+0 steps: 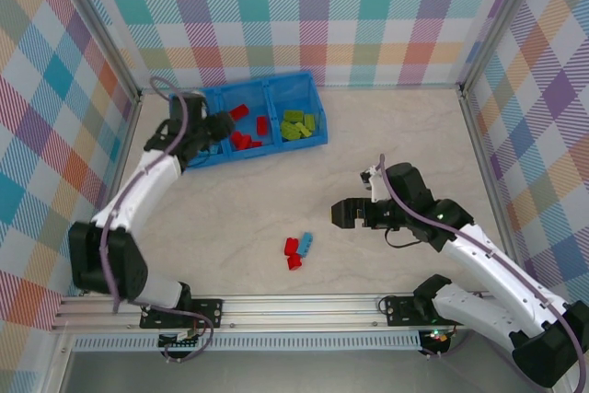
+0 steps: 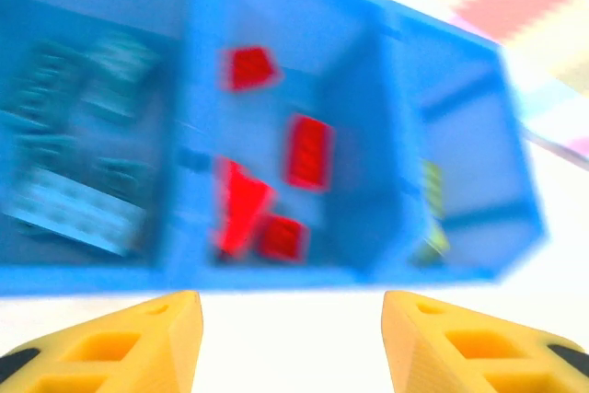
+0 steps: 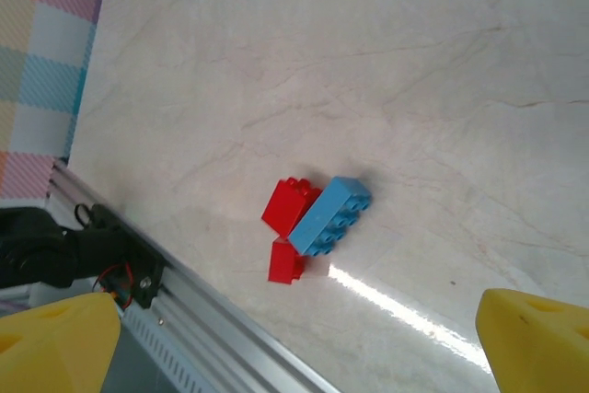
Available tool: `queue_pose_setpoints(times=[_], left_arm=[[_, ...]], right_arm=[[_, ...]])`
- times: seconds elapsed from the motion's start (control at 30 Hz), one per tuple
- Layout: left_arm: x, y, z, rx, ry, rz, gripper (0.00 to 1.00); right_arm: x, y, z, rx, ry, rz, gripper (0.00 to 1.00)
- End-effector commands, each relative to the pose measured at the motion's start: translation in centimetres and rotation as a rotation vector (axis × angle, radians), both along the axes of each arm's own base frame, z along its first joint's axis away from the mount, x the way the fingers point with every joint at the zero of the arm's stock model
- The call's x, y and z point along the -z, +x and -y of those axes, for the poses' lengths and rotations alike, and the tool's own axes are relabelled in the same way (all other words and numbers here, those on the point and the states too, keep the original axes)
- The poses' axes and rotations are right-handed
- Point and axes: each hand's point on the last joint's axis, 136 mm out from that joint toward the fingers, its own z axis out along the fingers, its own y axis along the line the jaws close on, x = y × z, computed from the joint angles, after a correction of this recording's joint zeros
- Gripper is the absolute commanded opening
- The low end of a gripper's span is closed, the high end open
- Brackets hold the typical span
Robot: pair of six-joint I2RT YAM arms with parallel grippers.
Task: Sort the legos into containers by color
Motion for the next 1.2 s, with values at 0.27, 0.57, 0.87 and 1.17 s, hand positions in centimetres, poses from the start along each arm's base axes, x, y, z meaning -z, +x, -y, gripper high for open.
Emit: queue_pose_setpoints(times=[0.27,0.57,0.87,1.17], left_arm=[[6.9,-17.6,16.7,0.605,0.193,-0.189,0.52],[14.9,-21.0,19.9,0.735,0.308,-0.369,0.53],[18.8,-21.6,21.3,0.829,0.387,-0.459,0.47],[21.0,-21.7,21.0,0.819,0.431,-0.513,0.32]], right_arm=[[1.0,-0.1,1.2,0.049,-0.019,0.034,1.0],[2.9,-4.8,2.1,-0.091,-0.09,-0.152,1.0],[4.0,-5.5,2.3,-0.074,-0.087,-0.193,1.0],[3.9,-5.4,2.3,-0.068,-0.085,-0.189,1.0]])
